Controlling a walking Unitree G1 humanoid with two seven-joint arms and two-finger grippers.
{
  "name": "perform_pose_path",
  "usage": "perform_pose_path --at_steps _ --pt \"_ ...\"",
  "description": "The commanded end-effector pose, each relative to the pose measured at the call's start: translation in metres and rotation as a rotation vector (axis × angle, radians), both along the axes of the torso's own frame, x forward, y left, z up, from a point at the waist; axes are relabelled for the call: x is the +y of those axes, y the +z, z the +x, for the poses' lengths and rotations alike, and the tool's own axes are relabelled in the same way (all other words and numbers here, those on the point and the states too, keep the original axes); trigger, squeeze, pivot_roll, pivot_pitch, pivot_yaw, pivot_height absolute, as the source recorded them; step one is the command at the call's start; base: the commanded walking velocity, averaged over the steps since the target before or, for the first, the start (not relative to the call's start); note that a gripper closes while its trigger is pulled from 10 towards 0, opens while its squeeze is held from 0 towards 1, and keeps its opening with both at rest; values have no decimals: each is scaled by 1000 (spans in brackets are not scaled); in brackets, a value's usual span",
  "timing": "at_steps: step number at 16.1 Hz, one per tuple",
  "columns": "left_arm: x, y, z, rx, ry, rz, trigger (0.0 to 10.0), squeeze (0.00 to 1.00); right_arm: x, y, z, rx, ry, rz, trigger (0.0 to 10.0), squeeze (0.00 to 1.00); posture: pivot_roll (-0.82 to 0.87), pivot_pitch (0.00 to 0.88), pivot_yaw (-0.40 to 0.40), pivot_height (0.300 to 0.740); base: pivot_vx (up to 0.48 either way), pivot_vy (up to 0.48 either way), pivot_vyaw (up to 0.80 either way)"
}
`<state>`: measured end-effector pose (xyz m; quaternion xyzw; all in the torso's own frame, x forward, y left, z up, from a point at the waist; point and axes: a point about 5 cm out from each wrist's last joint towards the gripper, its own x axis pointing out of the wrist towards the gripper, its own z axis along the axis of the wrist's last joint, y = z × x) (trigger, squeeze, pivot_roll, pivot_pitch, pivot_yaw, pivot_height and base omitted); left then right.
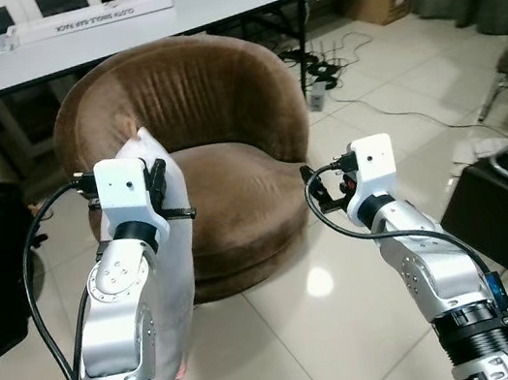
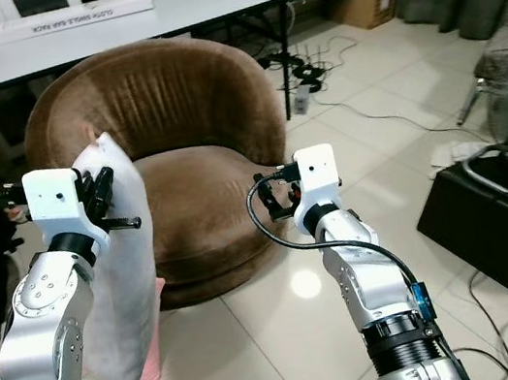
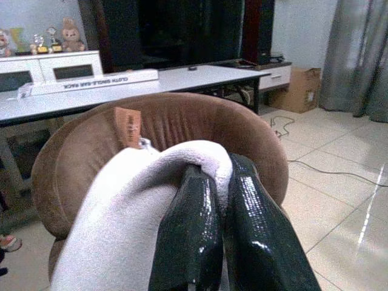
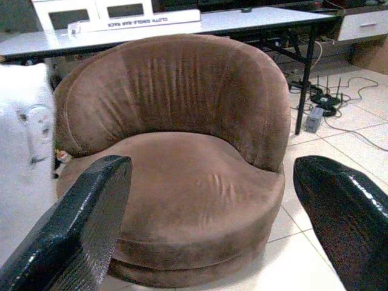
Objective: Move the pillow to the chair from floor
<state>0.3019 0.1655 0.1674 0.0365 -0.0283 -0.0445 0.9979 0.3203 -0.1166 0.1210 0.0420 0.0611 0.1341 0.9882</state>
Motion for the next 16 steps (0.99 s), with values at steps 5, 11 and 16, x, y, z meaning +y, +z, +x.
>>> perform_pose_path --at_steps 5,11,16 --pt "-6 11 1 -62 -24 10 10000 0 -1 -1 1 8 -2 -4 10000 0 94 0 23 740 208 0 -243" --pt "-2 13 1 -75 0 17 10000 0 -1 1 7 7 -4 -13 10000 0 109 0 9 740 294 0 0" --pt "1 14 1 -82 6 19 10000 0 1 1 9 7 2 -14 10000 0 115 0 4 740 328 0 0"
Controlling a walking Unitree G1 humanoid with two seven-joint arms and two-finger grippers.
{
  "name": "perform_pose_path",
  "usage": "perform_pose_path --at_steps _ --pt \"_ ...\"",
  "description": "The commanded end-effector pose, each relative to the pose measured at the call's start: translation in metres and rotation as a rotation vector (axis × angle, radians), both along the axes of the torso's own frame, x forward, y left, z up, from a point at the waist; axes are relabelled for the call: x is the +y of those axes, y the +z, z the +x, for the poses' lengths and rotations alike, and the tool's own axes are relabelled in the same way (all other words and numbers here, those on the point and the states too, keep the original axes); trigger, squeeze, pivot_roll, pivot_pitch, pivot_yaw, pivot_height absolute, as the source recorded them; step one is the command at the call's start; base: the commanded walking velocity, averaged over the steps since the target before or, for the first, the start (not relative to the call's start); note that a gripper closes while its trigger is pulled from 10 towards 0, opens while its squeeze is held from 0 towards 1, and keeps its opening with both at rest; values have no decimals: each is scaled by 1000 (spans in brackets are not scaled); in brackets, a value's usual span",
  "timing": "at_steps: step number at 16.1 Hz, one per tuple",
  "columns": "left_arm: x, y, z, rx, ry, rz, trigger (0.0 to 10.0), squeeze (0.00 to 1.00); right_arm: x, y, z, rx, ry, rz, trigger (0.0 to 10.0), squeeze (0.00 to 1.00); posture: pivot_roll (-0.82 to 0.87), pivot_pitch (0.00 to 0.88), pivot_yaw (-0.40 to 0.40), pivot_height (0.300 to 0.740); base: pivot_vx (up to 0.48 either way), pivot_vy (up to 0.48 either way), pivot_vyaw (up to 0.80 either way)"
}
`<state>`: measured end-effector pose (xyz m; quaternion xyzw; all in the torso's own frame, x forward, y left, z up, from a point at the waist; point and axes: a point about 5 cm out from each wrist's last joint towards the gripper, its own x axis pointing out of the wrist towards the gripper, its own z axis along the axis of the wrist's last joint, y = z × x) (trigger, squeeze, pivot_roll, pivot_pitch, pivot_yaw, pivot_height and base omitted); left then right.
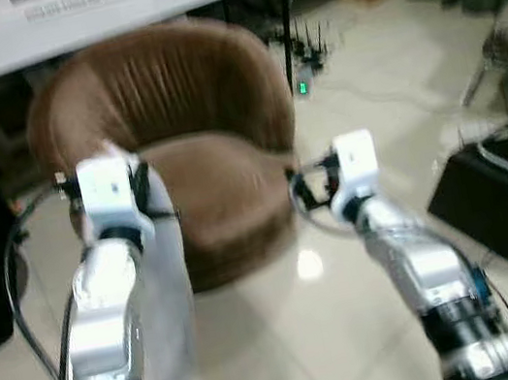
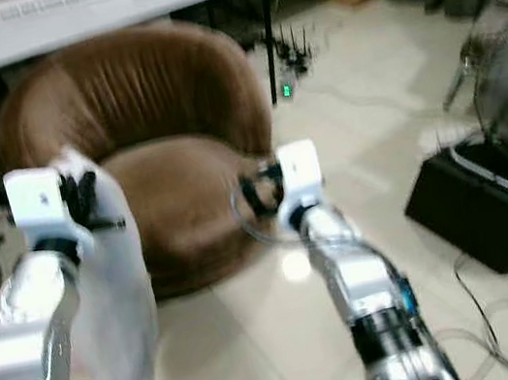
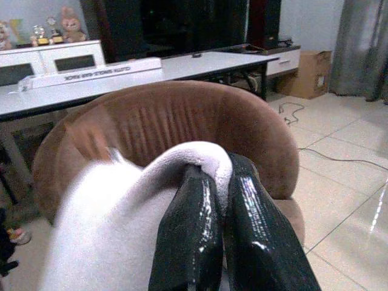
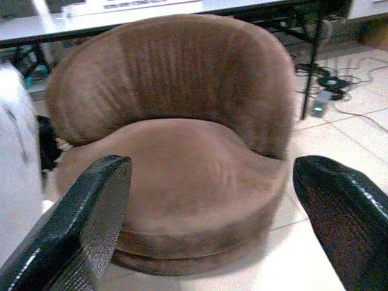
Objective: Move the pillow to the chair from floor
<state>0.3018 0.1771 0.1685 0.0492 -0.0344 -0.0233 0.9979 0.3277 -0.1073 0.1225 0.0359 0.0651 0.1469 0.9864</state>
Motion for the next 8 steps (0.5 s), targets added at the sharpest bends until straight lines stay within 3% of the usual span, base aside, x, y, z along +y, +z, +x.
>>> perform_pose_path --at_steps 1,8 --pt "-10 12 0 -65 -34 5 10000 0 -9 -1 2 5 -29 -1 10000 0 114 0 5 740 352 0 0" --pt "-7 14 3 -68 -36 12 10000 0 -10 -3 0 1 -40 -16 10000 0 103 0 26 740 376 0 0"
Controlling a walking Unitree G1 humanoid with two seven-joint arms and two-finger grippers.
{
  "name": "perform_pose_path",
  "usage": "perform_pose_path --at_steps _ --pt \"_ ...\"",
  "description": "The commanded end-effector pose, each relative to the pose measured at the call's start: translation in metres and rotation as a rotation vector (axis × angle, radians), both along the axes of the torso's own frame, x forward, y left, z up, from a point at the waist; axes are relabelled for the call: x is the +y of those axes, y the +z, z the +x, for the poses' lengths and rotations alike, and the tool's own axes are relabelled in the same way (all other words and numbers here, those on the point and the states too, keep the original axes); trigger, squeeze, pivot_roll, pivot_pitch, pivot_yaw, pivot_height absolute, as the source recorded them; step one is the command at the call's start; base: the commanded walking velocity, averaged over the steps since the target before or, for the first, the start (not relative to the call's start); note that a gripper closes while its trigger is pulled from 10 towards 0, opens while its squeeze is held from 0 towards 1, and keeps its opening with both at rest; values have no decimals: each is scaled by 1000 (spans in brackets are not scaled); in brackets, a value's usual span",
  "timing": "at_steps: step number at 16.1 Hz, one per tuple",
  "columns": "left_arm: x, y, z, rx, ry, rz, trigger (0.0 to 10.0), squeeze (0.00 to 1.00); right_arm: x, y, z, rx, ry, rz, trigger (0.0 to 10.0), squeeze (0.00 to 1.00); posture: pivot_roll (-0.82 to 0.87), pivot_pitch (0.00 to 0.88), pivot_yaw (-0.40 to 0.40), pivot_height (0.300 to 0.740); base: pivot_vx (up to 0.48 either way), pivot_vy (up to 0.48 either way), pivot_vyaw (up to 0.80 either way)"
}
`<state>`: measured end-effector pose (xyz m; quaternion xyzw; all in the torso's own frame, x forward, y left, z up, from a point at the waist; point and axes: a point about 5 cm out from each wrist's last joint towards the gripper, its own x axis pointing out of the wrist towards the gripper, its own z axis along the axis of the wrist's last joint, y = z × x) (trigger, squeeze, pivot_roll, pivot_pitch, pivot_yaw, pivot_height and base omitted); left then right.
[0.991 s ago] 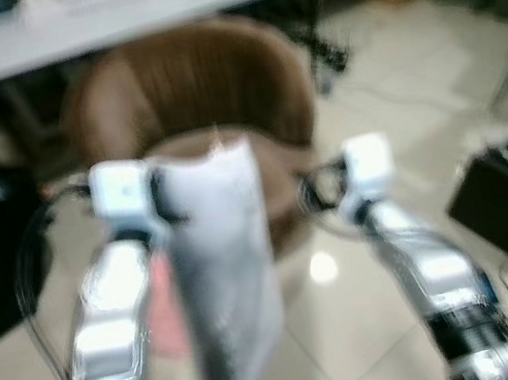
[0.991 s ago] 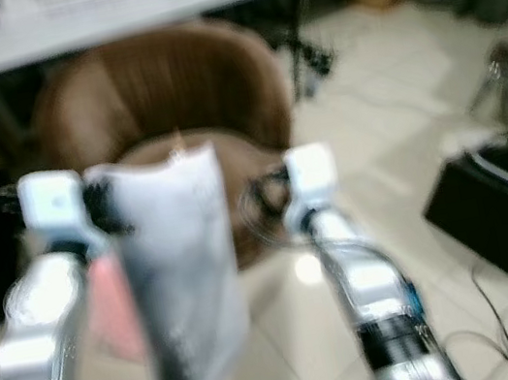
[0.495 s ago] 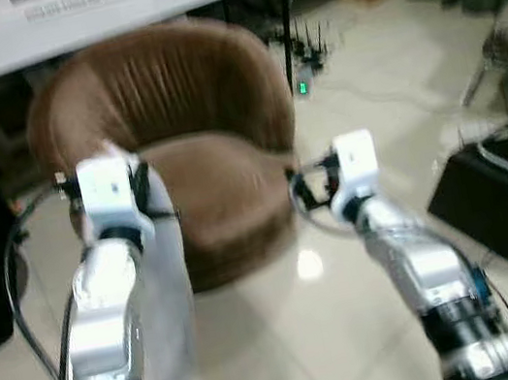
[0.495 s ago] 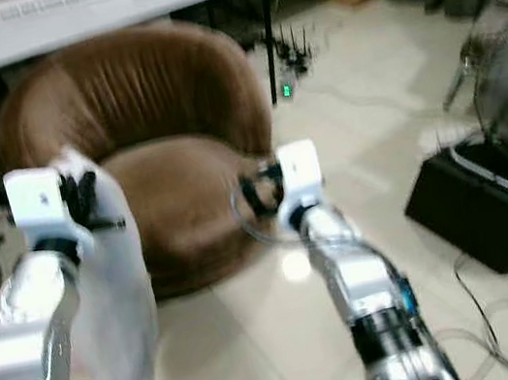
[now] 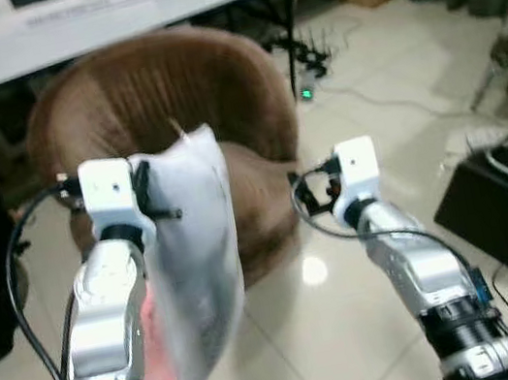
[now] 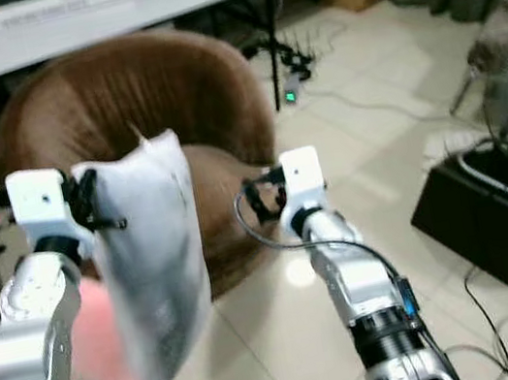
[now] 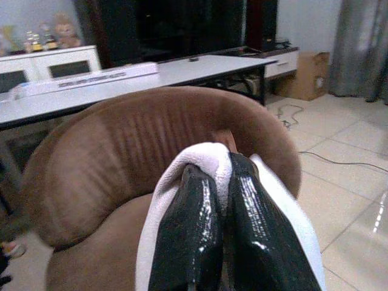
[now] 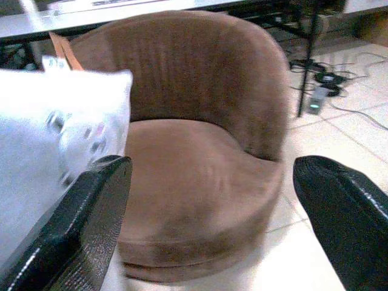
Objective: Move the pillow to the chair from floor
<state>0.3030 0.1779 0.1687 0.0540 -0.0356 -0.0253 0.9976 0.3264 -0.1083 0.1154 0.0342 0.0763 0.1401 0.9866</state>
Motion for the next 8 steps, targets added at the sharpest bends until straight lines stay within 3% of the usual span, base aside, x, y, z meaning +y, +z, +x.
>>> perform_pose_path --at_steps 1,8 --pt "-8 15 2 -67 -34 5 10000 0 -9 4 1 -23 -30 -12 10000 0 105 0 26 740 401 0 0" --pt "-6 14 0 -65 -36 21 10000 0 -7 2 1 -25 -26 -22 10000 0 122 0 21 740 413 0 0"
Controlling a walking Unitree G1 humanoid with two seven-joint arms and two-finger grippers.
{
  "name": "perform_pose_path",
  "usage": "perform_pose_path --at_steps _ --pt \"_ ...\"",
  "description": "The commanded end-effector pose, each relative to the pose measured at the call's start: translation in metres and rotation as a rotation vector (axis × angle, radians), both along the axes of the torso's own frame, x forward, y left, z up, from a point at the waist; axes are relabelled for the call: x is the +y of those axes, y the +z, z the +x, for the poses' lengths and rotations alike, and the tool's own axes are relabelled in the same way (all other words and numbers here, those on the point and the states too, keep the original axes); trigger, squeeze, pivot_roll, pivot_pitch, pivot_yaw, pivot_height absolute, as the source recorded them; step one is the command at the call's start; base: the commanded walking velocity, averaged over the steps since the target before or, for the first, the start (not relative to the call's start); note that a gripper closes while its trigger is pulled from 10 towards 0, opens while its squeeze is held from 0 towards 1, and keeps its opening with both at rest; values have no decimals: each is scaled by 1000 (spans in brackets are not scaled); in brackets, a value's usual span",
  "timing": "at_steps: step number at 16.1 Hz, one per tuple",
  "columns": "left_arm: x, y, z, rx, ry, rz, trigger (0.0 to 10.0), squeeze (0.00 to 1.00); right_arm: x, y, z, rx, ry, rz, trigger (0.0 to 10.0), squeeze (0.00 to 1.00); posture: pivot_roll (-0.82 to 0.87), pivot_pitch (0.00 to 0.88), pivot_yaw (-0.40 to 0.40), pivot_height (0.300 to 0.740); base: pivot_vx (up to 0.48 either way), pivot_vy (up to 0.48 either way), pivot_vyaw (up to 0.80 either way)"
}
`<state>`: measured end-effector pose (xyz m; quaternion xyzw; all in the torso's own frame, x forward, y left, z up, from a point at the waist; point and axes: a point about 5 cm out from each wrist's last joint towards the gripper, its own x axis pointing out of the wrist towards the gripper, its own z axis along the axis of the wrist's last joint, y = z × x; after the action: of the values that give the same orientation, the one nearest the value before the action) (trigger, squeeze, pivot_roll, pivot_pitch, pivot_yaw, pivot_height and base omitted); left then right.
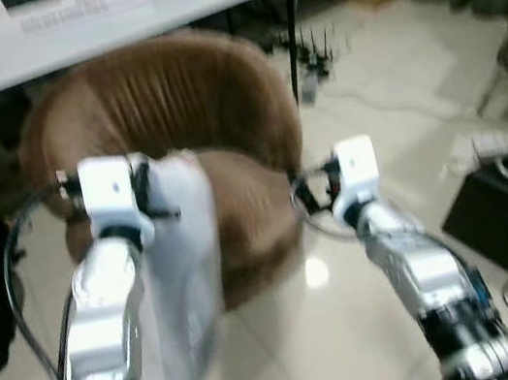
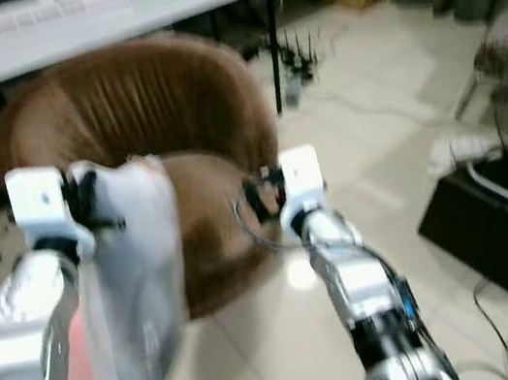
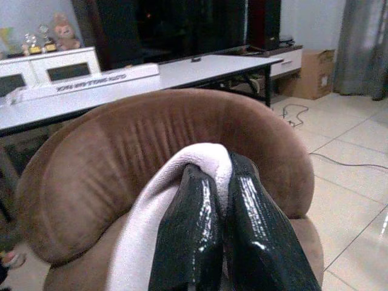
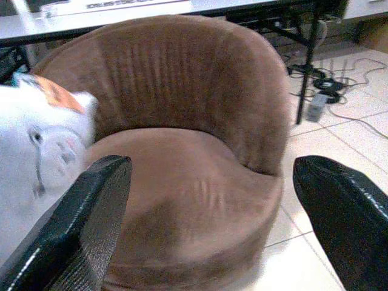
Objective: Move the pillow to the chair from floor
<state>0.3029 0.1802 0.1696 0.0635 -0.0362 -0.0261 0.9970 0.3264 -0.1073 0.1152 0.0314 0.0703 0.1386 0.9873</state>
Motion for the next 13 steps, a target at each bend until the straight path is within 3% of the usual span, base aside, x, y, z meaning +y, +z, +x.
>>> perform_pose_path --at_steps 1,13 --pt "-8 14 0 -63 -35 4 10000 0 -7 2 2 -14 -21 -18 10000 0 122 0 21 740 431 0 0" --pt "-10 11 -2 -58 -43 10 10000 0 -10 0 0 -12 -22 -27 10000 0 118 0 18 740 433 0 0"
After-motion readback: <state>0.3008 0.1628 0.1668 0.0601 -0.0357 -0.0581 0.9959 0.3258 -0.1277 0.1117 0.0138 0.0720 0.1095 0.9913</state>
